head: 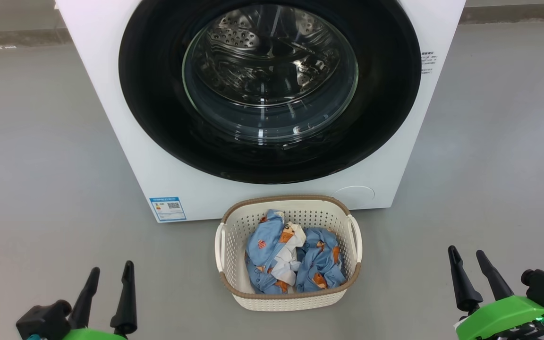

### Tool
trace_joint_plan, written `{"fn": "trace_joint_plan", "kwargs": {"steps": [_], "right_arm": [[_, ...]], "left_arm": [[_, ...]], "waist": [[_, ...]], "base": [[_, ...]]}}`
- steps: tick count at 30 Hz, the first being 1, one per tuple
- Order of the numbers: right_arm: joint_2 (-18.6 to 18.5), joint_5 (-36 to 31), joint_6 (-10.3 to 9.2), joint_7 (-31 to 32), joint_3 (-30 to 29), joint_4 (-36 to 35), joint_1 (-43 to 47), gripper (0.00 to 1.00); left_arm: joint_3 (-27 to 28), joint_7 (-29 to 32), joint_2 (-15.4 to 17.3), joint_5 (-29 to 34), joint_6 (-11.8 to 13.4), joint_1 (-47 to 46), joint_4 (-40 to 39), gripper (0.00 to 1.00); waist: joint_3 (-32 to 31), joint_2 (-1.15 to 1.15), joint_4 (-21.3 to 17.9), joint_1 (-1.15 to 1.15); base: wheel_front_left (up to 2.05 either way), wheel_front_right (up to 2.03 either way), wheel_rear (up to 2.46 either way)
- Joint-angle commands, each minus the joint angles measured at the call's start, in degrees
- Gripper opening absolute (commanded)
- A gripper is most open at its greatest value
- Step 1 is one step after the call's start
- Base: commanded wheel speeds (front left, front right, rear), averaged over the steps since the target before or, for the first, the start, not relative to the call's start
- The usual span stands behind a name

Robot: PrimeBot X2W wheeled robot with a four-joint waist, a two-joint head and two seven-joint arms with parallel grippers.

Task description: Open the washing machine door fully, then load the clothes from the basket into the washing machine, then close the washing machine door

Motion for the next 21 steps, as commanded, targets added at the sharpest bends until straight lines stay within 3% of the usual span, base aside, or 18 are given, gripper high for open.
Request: {"fn": "trace_joint_plan", "kwargs": {"steps": [1,21], "right_arm": [[-0.8,-1.7,0.06,-0.9,1.4,-1.0,-2.3,1.0],[-1.1,-13.2,0.07,-4.0,0.5,-0.4,-2.5,1.0]], "left_arm": [[1.5,-0.7,1.1,1.6,-0.1,-2.8,-1.8,1.0],[3.3,-3.7,1.2,12.8,-0.2,-3.1,-1.0,1.0]], "waist": [[0.0,0.0,0.0,0.0],[0.1,0.0,-0.2,0.0]], "base": [[0.0,0.0,0.0],[0.0,0.0,0.0]]}}
